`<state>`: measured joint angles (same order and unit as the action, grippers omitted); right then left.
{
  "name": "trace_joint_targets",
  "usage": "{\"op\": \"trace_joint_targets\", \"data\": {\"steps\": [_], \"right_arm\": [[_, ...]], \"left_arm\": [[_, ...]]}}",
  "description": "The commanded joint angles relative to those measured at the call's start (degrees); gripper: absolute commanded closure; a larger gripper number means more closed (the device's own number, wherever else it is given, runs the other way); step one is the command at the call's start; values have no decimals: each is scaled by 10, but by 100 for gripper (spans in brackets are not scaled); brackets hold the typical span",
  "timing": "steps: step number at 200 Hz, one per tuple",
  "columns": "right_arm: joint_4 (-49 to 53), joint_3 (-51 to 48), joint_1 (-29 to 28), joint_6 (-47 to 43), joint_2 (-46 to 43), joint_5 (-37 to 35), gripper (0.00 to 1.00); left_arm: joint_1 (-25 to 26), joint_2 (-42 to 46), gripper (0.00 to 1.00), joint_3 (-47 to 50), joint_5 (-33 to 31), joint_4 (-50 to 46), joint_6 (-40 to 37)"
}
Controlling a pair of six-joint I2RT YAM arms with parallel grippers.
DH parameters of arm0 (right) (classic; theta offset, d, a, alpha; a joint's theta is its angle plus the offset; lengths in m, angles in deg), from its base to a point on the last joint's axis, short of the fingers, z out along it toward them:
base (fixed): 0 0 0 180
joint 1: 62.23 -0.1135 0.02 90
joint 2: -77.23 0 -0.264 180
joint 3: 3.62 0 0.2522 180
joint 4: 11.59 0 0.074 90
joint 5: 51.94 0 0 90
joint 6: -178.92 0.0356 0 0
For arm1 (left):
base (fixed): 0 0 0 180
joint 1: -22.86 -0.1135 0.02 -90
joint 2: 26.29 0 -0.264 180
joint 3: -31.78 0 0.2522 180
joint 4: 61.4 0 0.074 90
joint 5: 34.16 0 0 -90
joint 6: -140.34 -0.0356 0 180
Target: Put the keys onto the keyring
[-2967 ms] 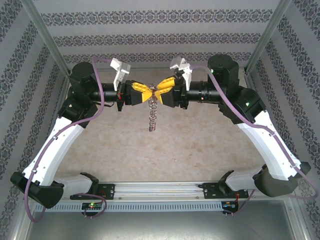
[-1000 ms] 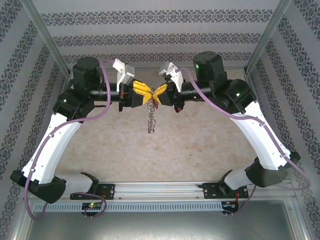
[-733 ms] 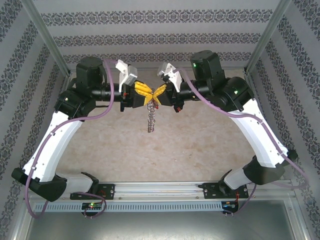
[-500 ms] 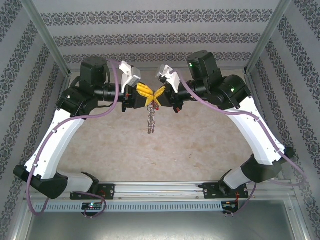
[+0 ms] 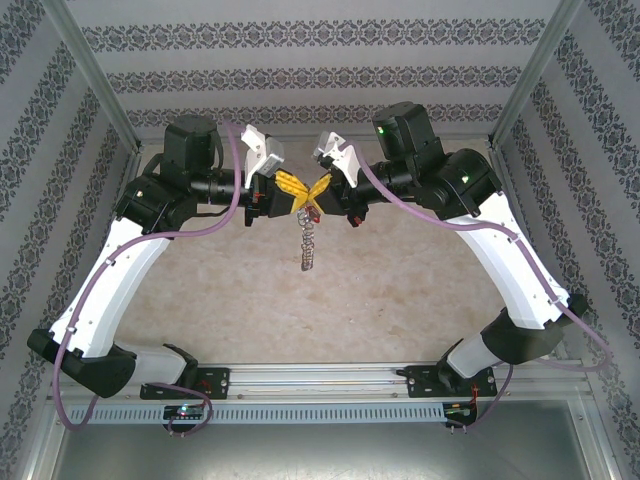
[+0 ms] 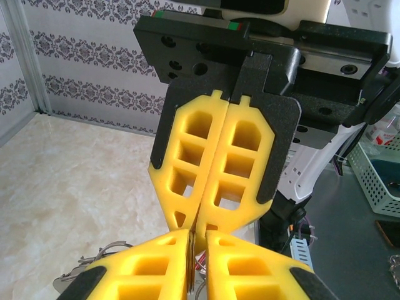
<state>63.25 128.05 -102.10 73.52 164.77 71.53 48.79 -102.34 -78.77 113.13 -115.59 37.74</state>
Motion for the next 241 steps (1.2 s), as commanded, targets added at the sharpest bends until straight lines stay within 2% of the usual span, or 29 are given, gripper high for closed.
{"op": "trace_joint_targets", "data": {"steps": [1,10,21,93,118,142,166,241], "right_arm": [[-45,0,-1,-3,-18,26,100],[-46,-3,-1,-2,-19,26,100],[-50,-6,-1,0,-23,26,100],[-68,-24,-5,7,-37,15,100],[-81,-42,-6,12,-48,5,77],[-83,-59,-7,18,-56,4,71],[-84,-78,-6,22,-65,-7,71],[-94,-103,-5,33,-80,-4,84]], "left_arm": [[11,-3,86,-16,-6,-26,-12],[11,-2,89,-16,-5,-26,-12],[11,-2,100,-16,-4,-26,-12],[11,13,100,2,7,22,22],[10,18,100,11,5,47,44],[9,16,100,6,1,49,50],[9,20,100,10,5,68,63],[-10,33,100,35,37,164,137]]}}
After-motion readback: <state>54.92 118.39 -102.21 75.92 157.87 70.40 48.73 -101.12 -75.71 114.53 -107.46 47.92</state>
